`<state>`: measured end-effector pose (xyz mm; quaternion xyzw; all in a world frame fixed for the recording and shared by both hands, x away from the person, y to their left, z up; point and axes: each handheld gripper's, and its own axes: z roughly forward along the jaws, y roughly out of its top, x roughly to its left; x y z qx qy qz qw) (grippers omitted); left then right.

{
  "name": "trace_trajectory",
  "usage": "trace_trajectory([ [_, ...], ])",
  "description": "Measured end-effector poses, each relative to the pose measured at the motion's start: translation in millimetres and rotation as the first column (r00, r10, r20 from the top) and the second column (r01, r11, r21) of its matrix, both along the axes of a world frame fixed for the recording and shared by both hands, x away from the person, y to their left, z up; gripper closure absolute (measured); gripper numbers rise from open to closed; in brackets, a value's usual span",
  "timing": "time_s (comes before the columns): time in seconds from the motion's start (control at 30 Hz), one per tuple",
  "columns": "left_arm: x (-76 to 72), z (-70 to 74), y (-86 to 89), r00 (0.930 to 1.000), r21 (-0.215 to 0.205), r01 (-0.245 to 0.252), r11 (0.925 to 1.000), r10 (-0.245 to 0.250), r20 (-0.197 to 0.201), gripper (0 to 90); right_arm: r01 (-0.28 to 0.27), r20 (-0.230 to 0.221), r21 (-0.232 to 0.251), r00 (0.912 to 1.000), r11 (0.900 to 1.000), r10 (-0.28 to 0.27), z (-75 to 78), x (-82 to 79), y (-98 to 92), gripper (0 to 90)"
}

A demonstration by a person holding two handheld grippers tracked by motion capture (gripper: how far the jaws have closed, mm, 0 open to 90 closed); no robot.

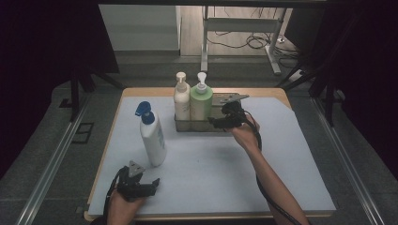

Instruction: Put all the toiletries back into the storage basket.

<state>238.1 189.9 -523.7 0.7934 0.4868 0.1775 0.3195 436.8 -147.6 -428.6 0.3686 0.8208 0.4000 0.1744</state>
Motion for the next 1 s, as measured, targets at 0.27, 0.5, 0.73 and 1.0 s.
trace_trajectory([
  [0.27,0.0,0.0,0.0,1.0,-0.001,0.0,1.0,0.0,0.0,12.3,-0.024,-0.006,-0.009,0.9997,1.0,0.024,7.1,-14.4,-3.3,13.4],
  [0.5,0.0,0.0,0.0,1.0,0.0,0.0,1.0,0.0,0.0,12.3,-0.052,-0.017,-0.029,0.9985,0.998,0.052,9.0,-27.4,-8.0,0.0],
  [0.73,0.0,0.0,0.0,1.0,0.0,0.0,1.0,0.0,0.0,12.3,-0.057,-0.014,-0.041,0.9983,0.998,0.057,12.1,-39.8,-15.9,0.0],
  [1.0,0.0,0.0,0.0,1.0,0.0,0.0,1.0,0.0,0.0,12.3,-0.031,-0.039,-0.095,0.9989,0.995,0.028,10.9,-55.5,-32.3,0.0],
])
